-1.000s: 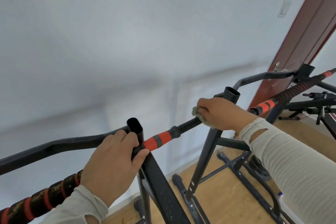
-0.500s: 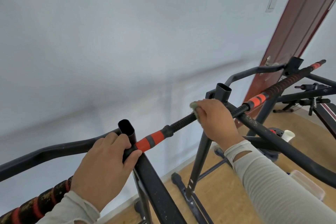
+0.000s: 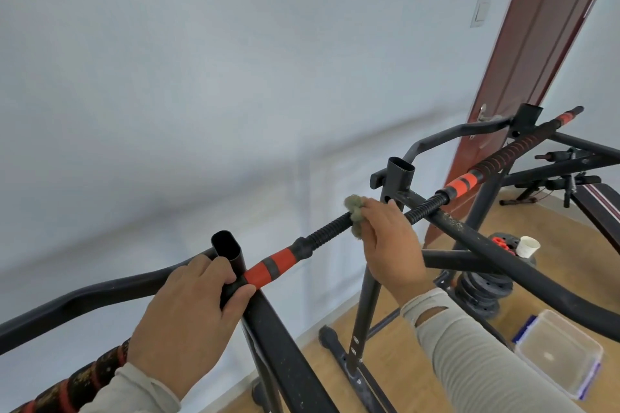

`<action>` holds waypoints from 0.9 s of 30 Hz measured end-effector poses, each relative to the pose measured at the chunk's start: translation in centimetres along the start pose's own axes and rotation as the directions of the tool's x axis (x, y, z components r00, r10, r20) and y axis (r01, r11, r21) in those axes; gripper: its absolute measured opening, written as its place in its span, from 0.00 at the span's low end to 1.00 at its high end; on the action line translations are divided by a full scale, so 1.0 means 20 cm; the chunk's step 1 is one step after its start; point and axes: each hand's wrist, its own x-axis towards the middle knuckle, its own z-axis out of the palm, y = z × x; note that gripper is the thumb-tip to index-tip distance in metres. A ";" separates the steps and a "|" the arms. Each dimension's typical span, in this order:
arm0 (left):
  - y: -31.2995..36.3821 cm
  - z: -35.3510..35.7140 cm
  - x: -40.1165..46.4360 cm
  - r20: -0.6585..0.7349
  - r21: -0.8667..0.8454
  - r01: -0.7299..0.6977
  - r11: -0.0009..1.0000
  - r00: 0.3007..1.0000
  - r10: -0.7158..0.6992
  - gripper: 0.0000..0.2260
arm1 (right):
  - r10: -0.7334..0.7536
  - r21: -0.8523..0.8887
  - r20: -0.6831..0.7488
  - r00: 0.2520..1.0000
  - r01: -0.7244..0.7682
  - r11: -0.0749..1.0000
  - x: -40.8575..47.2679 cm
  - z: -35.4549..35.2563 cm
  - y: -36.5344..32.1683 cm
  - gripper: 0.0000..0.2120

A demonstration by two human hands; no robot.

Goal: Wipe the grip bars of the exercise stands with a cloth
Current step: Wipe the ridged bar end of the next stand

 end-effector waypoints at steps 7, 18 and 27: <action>0.00 0.00 0.01 0.053 -0.006 0.014 1.000 0.999 -0.014 0.15 | -0.236 0.058 -0.020 0.972 0.236 0.970 -0.18 0.13 -0.29 0.11; 0.00 -0.01 0.01 0.068 -0.013 0.026 1.000 0.997 -0.025 0.15 | -0.148 -0.202 -0.052 0.988 0.135 0.970 -0.01 -0.02 0.05 0.06; -0.02 0.00 0.01 0.038 -0.026 -0.017 1.000 0.999 0.018 0.14 | -0.457 -0.071 0.165 0.874 0.473 0.878 0.03 0.03 -0.18 0.12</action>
